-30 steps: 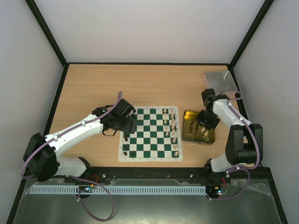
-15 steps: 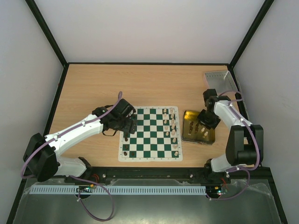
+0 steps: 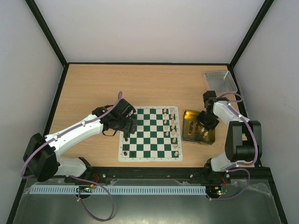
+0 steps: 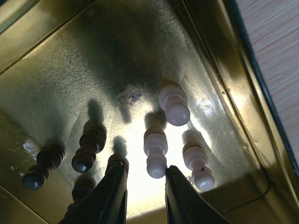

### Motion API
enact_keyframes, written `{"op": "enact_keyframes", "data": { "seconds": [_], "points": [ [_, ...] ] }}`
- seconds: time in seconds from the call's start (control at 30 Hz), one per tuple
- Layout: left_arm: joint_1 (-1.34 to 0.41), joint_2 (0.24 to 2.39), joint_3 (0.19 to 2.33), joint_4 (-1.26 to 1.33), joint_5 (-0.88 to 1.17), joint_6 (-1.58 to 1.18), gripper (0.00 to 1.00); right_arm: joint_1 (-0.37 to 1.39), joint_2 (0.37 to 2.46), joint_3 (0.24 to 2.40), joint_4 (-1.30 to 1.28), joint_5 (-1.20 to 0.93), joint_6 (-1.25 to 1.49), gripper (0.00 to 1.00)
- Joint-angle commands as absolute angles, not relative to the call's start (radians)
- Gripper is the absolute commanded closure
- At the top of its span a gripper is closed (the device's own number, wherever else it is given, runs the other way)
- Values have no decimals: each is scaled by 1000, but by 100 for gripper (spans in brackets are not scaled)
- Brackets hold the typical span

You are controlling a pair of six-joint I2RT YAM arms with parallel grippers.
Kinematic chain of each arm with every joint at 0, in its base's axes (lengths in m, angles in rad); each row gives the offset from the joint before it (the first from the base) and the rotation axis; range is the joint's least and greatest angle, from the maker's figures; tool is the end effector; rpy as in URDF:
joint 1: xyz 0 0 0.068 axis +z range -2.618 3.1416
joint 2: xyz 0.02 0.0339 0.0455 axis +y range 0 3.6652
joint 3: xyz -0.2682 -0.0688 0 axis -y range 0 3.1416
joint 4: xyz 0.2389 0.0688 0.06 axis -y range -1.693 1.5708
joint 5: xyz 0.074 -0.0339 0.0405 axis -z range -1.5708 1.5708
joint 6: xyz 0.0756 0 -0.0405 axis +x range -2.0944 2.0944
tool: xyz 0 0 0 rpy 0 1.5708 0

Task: Set up the chess pieces on the board
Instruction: Pick up the chess piece from the storage box.

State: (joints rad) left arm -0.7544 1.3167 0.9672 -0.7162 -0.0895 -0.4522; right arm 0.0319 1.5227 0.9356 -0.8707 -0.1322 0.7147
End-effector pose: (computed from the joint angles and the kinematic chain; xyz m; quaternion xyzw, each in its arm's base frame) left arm 0.2012 -0.1799 0.2170 0.1346 0.9580 -0.1060 0.2301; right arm 0.2556 0.0181 0.1510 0.3300 0.9400 0.0820 0.0284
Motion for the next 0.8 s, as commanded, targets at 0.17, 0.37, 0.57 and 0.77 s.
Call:
{"op": "enact_keyframes", "data": {
  "seconds": [0.17, 0.37, 0.57, 0.77],
  "points": [
    [-759, 1328, 954, -723, -93, -446, 1, 16, 1554, 902, -826, -116, 722, 78],
    [-759, 1331, 956, -723, -98, -446, 1, 9, 1571, 886, -803, -117, 719, 81],
    [-759, 1335, 956, -723, -100, -446, 1, 9, 1576, 901, -804, -107, 715, 92],
    [-758, 1336, 957, -723, -100, -445, 1, 9, 1523, 937, -855, -75, 708, 96]
  ]
}}
